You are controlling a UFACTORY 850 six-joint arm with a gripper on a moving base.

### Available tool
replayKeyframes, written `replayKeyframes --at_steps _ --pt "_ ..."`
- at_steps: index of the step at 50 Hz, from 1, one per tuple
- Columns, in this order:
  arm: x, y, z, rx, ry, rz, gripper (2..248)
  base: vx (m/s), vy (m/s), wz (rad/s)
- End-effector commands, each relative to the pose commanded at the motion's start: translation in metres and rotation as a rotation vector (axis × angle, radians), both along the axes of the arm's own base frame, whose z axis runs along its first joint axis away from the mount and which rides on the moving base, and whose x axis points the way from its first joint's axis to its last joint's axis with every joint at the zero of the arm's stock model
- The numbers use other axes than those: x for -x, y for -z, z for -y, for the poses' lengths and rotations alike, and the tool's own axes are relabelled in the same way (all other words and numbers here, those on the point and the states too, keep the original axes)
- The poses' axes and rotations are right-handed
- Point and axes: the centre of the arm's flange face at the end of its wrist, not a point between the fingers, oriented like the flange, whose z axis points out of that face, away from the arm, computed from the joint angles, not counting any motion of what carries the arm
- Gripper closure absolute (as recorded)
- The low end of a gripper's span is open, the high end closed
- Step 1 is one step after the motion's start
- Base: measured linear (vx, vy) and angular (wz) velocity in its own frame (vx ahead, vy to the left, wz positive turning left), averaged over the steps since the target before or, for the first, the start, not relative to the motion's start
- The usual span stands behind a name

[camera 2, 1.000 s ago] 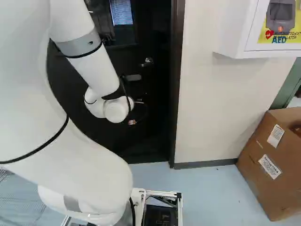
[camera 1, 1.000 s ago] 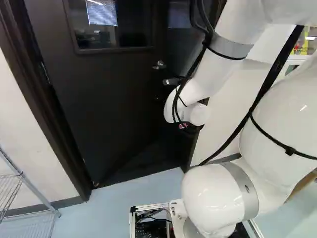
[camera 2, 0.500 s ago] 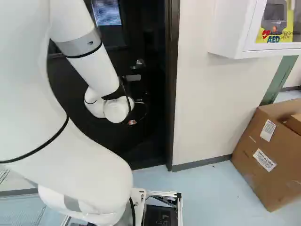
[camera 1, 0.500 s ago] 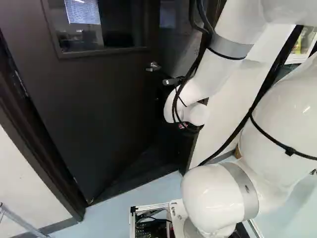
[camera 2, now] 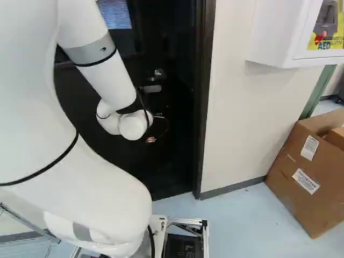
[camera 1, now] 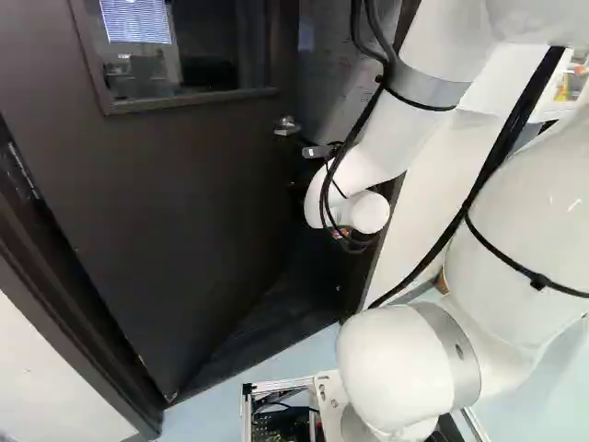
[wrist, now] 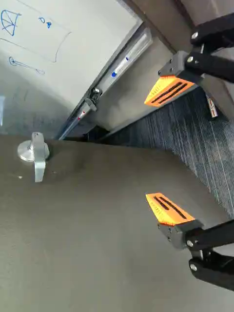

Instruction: Open the door and move inside

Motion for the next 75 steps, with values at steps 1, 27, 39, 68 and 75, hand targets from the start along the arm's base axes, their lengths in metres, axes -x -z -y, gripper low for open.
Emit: replayKeyframes --at_steps 1,27,39,68,75 --pt "0.0000 0.0000 0.0000 0.000 0.000 0.000 3 0.084 0.131 -0.007" --pt "0.0000 0.0000 0.0000 0.000 0.000 0.000 3 0.081 0.144 -0.015" --pt "0.0000 0.0000 0.0000 0.000 0.000 0.000 3 0.070 0.141 -0.075" --pt "0.0000 0.0000 0.0000 0.000 0.000 0.000 3 0.028 0.101 -0.238" --pt "0.0000 0.0000 0.0000 0.000 0.000 0.000 3 -0.002 0.080 -0.019"
